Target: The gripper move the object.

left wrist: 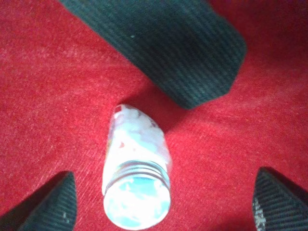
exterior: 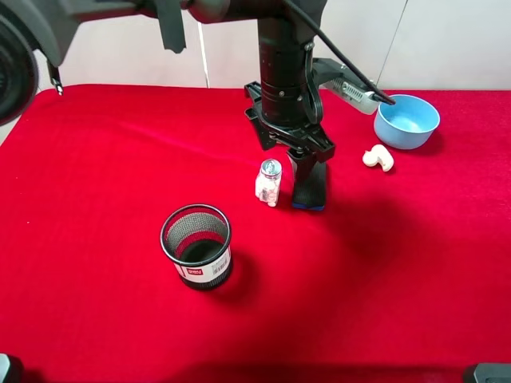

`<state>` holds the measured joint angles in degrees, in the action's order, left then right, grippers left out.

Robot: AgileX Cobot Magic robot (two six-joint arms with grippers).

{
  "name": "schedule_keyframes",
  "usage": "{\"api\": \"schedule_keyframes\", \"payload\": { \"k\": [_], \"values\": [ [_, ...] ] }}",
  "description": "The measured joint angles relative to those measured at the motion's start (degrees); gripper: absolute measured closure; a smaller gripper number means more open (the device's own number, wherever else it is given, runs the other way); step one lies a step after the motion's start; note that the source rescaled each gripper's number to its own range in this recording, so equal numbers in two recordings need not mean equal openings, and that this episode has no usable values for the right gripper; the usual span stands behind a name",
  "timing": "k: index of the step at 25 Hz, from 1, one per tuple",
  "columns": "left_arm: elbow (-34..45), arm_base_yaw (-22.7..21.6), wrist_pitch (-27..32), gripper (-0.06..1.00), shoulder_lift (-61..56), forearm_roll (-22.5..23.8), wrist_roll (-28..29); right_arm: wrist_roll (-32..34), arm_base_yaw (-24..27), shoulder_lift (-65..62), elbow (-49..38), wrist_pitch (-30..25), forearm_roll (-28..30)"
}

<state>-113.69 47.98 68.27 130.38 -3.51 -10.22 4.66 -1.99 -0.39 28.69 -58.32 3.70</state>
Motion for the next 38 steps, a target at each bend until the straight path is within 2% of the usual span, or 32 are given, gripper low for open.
{"api": "schedule_keyframes", "payload": {
  "k": [22, 29, 31, 36, 38],
  "values": [
    [0.12, 0.44, 0.16, 0.41, -14.9, 0.39, 3.28, 0.0, 0.0, 0.0, 0.0, -0.06, -0.17],
    [6.15, 0.44, 0.1, 0.4, -22.75, 0.39, 4.13, 0.0, 0.0, 0.0, 0.0, -0.06, -0.17],
    [8.51, 0.44, 0.1, 0.34, -25.52, 0.43, 4.19, 0.0, 0.0, 0.0, 0.0, -0.06, -0.17],
    [15.38, 0.44, 0.1, 0.06, -32.18, 1.26, 4.36, 0.0, 0.0, 0.0, 0.0, -0.06, -0.17],
    [18.1, 0.44, 0.1, -0.01, -34.66, 1.31, 4.83, 0.0, 0.0, 0.0, 0.0, -0.06, -0.17]
  ]
}}
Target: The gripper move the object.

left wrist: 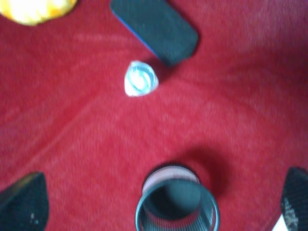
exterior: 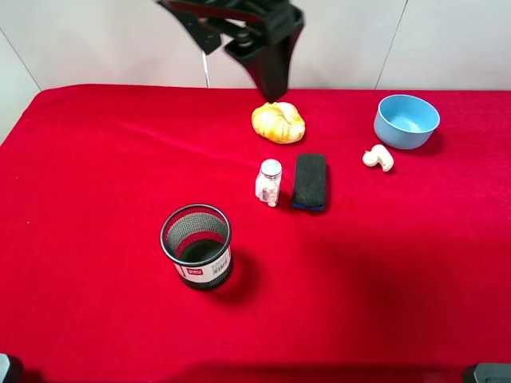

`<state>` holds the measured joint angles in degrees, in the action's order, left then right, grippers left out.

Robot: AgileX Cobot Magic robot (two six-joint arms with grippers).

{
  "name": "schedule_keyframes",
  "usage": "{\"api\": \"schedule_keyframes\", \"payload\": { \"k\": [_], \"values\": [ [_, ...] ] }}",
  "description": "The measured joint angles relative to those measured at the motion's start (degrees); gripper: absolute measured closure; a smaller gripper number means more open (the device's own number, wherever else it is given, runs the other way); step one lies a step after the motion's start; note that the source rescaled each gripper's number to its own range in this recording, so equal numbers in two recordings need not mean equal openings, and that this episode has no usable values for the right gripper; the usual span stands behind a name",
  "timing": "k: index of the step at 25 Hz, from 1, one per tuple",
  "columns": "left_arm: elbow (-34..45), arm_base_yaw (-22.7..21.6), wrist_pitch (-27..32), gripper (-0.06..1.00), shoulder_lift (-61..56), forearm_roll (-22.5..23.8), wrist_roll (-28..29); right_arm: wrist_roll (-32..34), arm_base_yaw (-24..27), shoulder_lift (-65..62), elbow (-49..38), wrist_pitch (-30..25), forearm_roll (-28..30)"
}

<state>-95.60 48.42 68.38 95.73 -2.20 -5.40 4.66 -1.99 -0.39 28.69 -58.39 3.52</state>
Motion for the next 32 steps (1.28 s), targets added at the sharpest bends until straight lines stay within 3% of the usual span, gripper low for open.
{"api": "schedule_keyframes", "payload": {
  "k": [9, 16, 21, 27, 32],
  "values": [
    [15.56, 0.0, -0.07, -0.05, -14.9, 0.0, 1.77, 0.0, 0.0, 0.0, 0.0, 0.06, 0.0],
    [27.8, 0.0, -3.74, -0.06, -31.28, -0.04, 2.06, 0.0, 0.0, 0.0, 0.0, 0.06, 0.0],
    [32.82, 0.0, 0.07, -0.06, -40.49, -0.65, 1.35, 0.0, 0.0, 0.0, 0.0, 0.06, 0.0],
    [37.62, 0.0, 0.07, -0.06, -47.19, -0.75, -0.15, 0.0, 0.0, 0.0, 0.0, 0.0, 0.0],
    [42.01, -5.78, 0.12, -0.06, -53.72, -1.55, -0.26, 0.0, 0.0, 0.0, 0.0, 0.0, 0.0]
  ]
}}
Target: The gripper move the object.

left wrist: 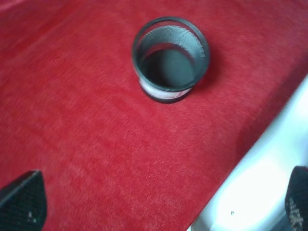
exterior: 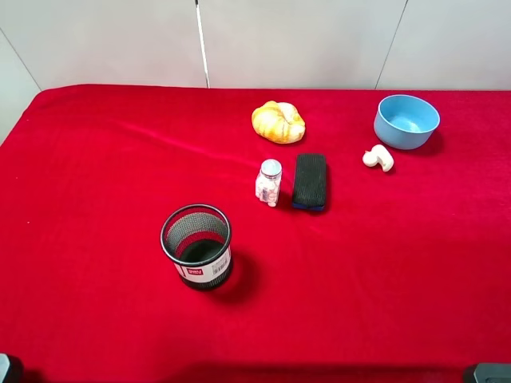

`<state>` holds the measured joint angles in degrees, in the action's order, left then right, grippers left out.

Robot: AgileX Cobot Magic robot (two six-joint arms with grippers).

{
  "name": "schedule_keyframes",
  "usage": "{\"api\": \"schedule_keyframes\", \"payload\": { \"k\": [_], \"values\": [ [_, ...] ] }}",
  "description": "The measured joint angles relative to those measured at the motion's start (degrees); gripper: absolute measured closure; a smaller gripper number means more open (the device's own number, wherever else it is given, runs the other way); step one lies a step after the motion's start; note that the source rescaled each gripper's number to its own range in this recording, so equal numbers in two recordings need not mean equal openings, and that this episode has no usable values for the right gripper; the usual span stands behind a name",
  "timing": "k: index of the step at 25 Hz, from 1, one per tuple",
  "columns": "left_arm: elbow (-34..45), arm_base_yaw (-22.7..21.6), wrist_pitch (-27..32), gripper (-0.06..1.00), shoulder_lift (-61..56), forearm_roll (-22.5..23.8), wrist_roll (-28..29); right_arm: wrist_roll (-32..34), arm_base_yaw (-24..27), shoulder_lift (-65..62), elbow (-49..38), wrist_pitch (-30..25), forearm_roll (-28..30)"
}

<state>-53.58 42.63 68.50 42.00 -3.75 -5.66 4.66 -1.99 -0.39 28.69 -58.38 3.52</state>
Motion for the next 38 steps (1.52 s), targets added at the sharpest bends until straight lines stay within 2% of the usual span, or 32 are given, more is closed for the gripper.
{"api": "schedule_keyframes", "payload": {
  "k": [13, 21, 24, 30, 38],
  "values": [
    [15.37, -27.43, -3.62, -0.06, -21.56, -0.22, 0.0, 0.0, 0.0, 0.0, 0.0, 0.0, 0.0],
    [22.98, -38.91, -5.54, -0.06, -30.7, -0.36, 0.0, 0.0, 0.0, 0.0, 0.0, 0.06, 0.0],
    [24.99, -40.93, -6.57, -0.06, -34.25, -0.39, -0.06, 0.0, 0.0, 0.0, 0.0, 0.06, 0.0],
    [25.23, -41.41, -7.39, -0.06, -41.75, 0.01, -0.22, 0.0, 0.0, 0.0, 0.0, 0.06, 0.0],
    [25.23, -41.41, -7.36, -0.06, -42.24, 0.52, -0.28, 0.0, 0.0, 0.0, 0.0, 0.06, -0.07]
  ]
}}
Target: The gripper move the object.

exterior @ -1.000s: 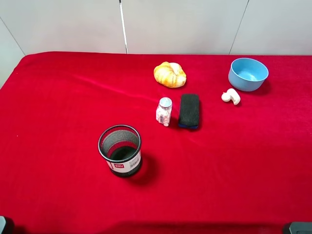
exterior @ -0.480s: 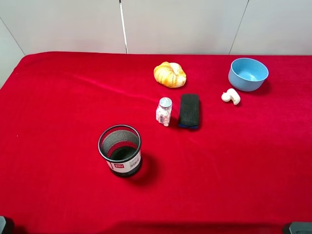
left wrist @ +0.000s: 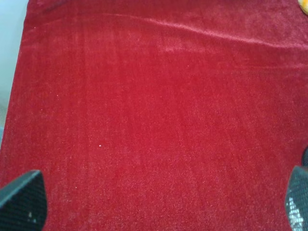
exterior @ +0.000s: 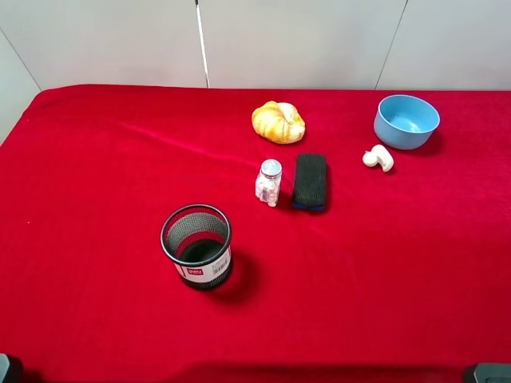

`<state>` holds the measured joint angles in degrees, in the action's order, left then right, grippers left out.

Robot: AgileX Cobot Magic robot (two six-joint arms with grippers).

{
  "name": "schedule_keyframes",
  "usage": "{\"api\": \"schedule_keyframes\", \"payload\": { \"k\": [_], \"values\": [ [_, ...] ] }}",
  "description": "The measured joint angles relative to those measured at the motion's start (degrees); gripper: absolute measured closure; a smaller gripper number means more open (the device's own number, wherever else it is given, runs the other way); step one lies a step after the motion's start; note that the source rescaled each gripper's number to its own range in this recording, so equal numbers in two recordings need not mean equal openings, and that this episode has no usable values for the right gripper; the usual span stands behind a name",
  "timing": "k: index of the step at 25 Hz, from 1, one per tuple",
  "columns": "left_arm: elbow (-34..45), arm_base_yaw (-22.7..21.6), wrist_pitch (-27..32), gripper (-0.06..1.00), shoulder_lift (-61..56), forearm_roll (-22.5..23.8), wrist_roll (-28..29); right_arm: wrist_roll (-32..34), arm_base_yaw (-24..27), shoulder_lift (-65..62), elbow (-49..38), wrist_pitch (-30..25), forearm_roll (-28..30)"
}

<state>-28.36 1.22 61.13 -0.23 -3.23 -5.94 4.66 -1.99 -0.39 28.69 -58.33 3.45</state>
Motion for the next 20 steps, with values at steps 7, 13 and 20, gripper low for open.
{"api": "schedule_keyframes", "payload": {
  "k": [7, 13, 20],
  "values": [
    [0.0, 0.0, 0.0, -0.06, 0.0, 0.12, 0.0, 0.0, 0.0, 0.0, 0.0, -0.07, -0.14],
    [0.0, 0.0, 0.0, -0.06, 0.0, 0.12, 0.0, 0.0, 0.0, 0.0, 0.0, -0.07, -0.14],
    [0.0, 0.0, 0.0, -0.06, 0.0, 0.12, -0.05, 0.0, 0.0, 0.0, 0.0, -0.07, -0.14]
  ]
}}
